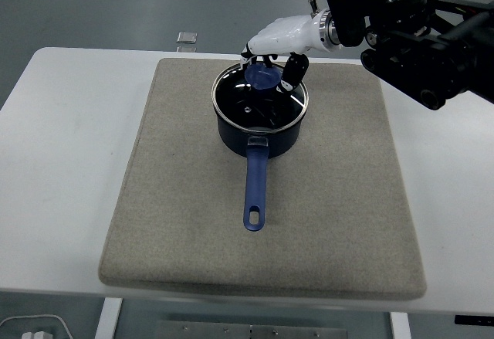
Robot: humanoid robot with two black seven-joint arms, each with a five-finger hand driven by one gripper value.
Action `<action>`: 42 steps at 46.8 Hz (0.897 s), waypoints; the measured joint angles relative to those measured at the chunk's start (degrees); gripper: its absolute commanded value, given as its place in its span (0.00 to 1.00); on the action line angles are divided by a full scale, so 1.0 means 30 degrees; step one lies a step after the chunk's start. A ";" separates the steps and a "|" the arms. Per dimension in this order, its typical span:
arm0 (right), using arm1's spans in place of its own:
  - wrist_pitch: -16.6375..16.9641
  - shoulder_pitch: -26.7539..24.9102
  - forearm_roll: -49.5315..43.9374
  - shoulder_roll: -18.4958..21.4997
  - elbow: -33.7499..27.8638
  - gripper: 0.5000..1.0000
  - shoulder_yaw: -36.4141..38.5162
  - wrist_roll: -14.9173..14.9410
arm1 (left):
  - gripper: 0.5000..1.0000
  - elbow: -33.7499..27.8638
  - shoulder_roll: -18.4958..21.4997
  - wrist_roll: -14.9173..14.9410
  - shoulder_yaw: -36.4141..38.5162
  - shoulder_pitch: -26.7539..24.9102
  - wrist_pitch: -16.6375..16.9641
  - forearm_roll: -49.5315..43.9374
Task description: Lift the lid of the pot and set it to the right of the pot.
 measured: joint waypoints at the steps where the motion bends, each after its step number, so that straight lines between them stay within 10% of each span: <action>1: 0.0049 0.0002 0.0009 0.0000 0.0000 0.04 0.0030 0.0009 | 1.00 0.0000 0.0000 0.0000 0.0000 -0.0004 0.0000 0.0000; 42: 0.0958 0.1016 0.0138 -0.2212 -0.0001 0.00 -0.0095 0.0422 | 1.00 0.0000 0.0000 0.0000 0.0000 0.0003 0.0000 0.0000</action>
